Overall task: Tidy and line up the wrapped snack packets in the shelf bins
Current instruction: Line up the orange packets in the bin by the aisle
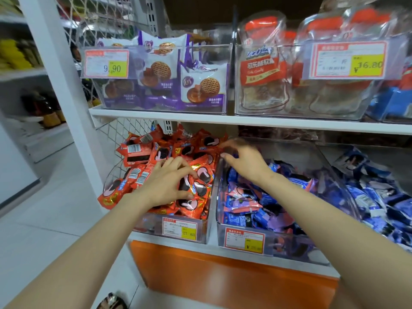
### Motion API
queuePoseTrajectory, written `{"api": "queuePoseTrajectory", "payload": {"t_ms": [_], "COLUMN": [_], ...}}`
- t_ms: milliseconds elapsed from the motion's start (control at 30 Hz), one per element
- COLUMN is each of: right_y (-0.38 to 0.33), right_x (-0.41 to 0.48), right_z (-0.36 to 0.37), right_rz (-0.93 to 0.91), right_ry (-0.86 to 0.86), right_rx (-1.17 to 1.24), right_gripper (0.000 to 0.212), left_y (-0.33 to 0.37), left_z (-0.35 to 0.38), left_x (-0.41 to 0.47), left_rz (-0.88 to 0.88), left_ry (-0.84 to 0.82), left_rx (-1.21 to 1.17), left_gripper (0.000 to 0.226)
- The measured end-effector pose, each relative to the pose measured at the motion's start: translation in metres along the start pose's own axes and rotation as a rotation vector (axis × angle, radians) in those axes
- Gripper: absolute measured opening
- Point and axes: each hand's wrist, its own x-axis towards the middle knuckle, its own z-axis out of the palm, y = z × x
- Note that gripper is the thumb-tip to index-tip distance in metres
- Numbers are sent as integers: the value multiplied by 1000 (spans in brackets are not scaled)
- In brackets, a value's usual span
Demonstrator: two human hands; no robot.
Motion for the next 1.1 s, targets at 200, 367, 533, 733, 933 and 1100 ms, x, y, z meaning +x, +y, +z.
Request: {"api": "queuePoseTrajectory", "payload": {"t_ms": [200,367,533,733,933,1100], "right_y": [-15,-5,2,0,-1,-5], "right_x": [33,47,57,52,52,50], "right_z": [7,18,-4,-15,-12,-9], "right_rz": [103,178,216,272,268,208], "right_ry": [-69,-136,69,162,82,92], "right_rx": [12,29,110,490,250,302], "right_gripper": [49,56,47,39,68,78], "left_y": [1,5,7,8,6,2], "left_z": [1,2,3,1,-3,-7], "left_x": [3,10,15,14,10,4], "left_rz": [-27,-57,-116,-65,-29,-1], "left_ry": [-10,-81,-78,-100,-110,-119], "left_rx": [-40,15,-49,-45,-91,-173], "left_gripper": [43,63,80,58,52,51]}}
